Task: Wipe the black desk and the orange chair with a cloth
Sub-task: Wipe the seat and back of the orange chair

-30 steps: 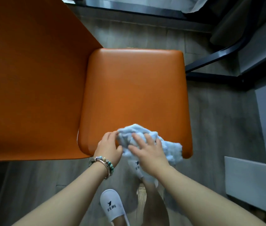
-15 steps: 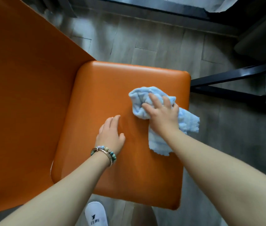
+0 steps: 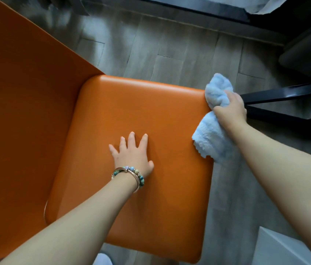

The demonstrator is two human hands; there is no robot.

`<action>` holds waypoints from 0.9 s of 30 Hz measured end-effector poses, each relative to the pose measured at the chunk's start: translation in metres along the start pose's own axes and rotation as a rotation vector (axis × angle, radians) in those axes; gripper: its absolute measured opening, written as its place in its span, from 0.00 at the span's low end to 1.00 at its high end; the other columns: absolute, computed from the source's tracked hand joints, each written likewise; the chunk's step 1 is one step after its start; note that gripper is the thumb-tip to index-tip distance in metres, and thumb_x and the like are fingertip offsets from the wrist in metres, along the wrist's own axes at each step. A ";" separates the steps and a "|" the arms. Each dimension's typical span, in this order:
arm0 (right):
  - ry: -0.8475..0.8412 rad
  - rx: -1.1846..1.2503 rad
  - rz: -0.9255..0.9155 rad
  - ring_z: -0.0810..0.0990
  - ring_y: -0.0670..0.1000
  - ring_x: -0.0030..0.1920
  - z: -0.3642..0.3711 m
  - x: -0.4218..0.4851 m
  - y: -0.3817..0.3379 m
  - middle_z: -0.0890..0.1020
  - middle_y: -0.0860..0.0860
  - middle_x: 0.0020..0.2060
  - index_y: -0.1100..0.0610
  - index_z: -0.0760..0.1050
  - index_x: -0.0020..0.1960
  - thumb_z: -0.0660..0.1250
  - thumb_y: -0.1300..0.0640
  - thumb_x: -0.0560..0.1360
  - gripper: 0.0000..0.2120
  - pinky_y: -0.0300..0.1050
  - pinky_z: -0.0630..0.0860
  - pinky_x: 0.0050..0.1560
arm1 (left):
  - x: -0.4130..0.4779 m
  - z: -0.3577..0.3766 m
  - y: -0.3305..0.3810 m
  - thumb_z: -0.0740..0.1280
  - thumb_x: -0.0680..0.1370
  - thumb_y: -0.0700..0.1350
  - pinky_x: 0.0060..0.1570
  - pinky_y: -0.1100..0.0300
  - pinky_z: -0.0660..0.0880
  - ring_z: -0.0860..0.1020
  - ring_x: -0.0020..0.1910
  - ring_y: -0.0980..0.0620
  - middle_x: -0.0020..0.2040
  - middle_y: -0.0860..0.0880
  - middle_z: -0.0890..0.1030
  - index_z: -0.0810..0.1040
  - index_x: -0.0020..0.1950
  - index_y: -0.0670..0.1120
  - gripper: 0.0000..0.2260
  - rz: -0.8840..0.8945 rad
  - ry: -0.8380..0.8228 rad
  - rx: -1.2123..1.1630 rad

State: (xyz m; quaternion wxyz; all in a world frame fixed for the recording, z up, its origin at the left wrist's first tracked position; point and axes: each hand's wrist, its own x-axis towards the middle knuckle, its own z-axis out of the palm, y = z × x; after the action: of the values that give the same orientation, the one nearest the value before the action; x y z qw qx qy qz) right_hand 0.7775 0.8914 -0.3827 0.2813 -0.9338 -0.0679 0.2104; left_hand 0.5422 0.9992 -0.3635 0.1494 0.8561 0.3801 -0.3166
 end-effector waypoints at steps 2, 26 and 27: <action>-0.069 -0.046 -0.007 0.70 0.59 0.61 0.004 -0.009 0.004 0.68 0.49 0.67 0.47 0.69 0.64 0.61 0.57 0.70 0.22 0.44 0.66 0.56 | -0.001 0.001 0.000 0.63 0.74 0.60 0.70 0.38 0.47 0.48 0.76 0.41 0.77 0.47 0.46 0.46 0.76 0.56 0.37 -0.004 -0.008 0.012; -0.602 -0.177 0.314 0.79 0.51 0.47 0.004 -0.252 0.134 0.80 0.52 0.48 0.49 0.74 0.53 0.58 0.57 0.75 0.11 0.48 0.76 0.52 | -0.038 0.025 -0.019 0.62 0.77 0.53 0.72 0.45 0.52 0.40 0.76 0.48 0.77 0.52 0.39 0.42 0.77 0.55 0.36 0.148 -0.121 0.007; -0.585 -0.131 0.313 0.79 0.50 0.45 0.003 -0.247 0.129 0.81 0.51 0.45 0.48 0.76 0.47 0.56 0.52 0.78 0.10 0.47 0.75 0.51 | -0.040 0.025 -0.019 0.62 0.77 0.53 0.72 0.45 0.52 0.40 0.76 0.48 0.77 0.52 0.39 0.42 0.77 0.54 0.36 0.148 -0.126 0.004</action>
State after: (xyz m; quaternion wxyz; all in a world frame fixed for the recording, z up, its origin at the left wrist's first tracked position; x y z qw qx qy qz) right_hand 0.5543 0.7255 -0.3687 0.1536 -0.8490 -0.0150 0.5053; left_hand 0.4971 0.9775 -0.3567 0.1941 0.8606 0.3051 -0.3587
